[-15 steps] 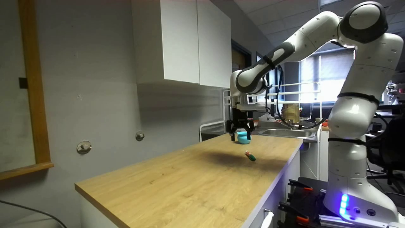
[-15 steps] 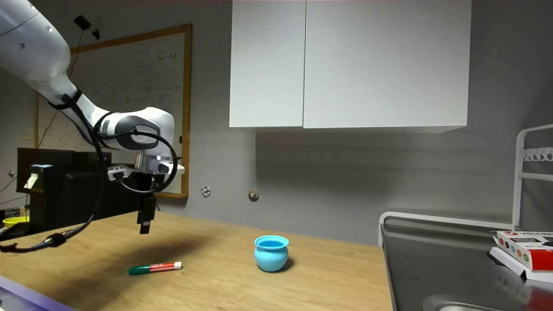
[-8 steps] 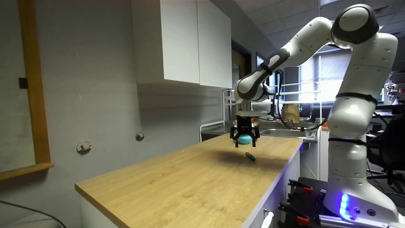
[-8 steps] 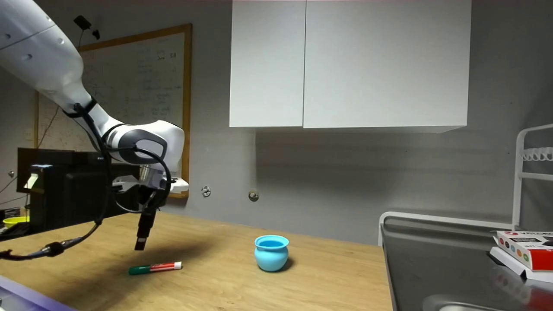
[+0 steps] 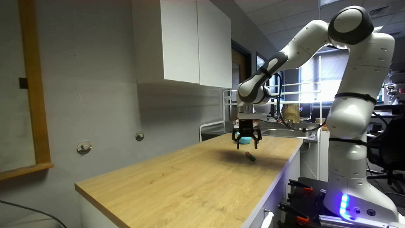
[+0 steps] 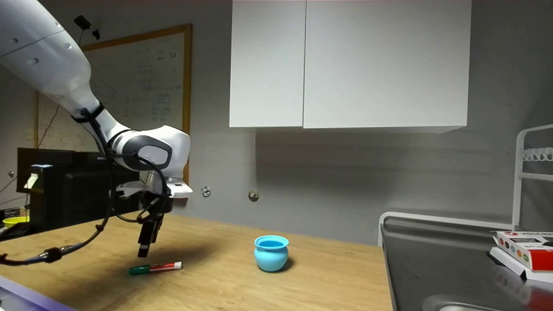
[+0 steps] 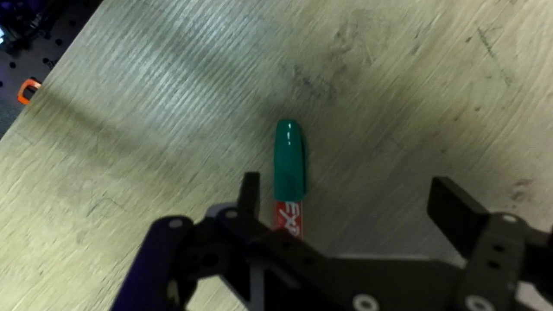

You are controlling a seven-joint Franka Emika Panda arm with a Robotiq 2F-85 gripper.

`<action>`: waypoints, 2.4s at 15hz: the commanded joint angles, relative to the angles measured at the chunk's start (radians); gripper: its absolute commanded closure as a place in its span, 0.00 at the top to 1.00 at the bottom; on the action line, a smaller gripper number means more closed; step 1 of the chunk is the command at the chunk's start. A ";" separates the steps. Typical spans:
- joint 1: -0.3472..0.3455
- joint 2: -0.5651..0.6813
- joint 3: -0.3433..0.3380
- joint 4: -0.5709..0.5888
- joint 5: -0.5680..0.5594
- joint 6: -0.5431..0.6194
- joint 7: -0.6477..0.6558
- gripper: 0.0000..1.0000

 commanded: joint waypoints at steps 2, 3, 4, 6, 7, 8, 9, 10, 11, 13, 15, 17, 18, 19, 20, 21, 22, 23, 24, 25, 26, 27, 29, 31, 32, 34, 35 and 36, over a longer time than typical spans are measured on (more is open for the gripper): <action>-0.005 0.085 -0.003 0.036 -0.040 0.039 0.082 1.00; -0.004 0.098 -0.004 0.040 -0.051 0.046 0.097 1.00; -0.002 0.109 -0.005 0.045 -0.058 0.047 0.110 1.00; 0.000 0.129 -0.011 0.052 -0.072 0.051 0.129 1.00; 0.001 0.136 -0.014 0.056 -0.075 0.052 0.136 1.00; 0.002 0.144 -0.018 0.059 -0.079 0.053 0.140 1.00; 0.003 0.149 -0.022 0.061 -0.079 0.054 0.142 1.00; 0.003 0.155 -0.027 0.063 -0.077 0.056 0.140 1.00; 0.004 0.160 -0.031 0.064 -0.073 0.058 0.137 1.00; 0.006 0.169 -0.039 0.066 -0.065 0.062 0.130 1.00; 0.007 0.176 -0.043 0.068 -0.065 0.069 0.130 1.00; 0.008 0.182 -0.046 0.070 -0.068 0.078 0.135 0.74; 0.009 0.184 -0.047 0.071 -0.067 0.079 0.133 0.68; 0.010 0.184 -0.048 0.072 -0.066 0.079 0.132 0.59; 0.010 0.183 -0.049 0.072 -0.066 0.078 0.130 0.52; 0.010 0.181 -0.050 0.074 -0.066 0.079 0.131 0.44; 0.010 0.180 -0.050 0.076 -0.068 0.079 0.132 0.36; 0.010 0.178 -0.050 0.076 -0.069 0.079 0.132 0.29; 0.010 0.176 -0.049 0.076 -0.069 0.080 0.132 0.21; 0.010 0.174 -0.049 0.075 -0.069 0.081 0.132 0.13; 0.010 0.172 -0.049 0.075 -0.070 0.081 0.133 0.06; 0.010 0.170 -0.049 0.074 -0.071 0.082 0.134 0.03; 0.011 0.166 -0.048 0.073 -0.072 0.082 0.135 0.06; 0.011 0.155 -0.047 0.071 -0.080 0.079 0.144 0.07; 0.010 0.139 -0.046 0.067 -0.088 0.077 0.151 0.07; 0.005 0.113 -0.044 0.062 -0.114 0.077 0.172 0.07; 0.000 0.091 -0.044 0.060 -0.138 0.077 0.196 0.07; -0.007 0.069 -0.044 0.059 -0.164 0.077 0.221 0.07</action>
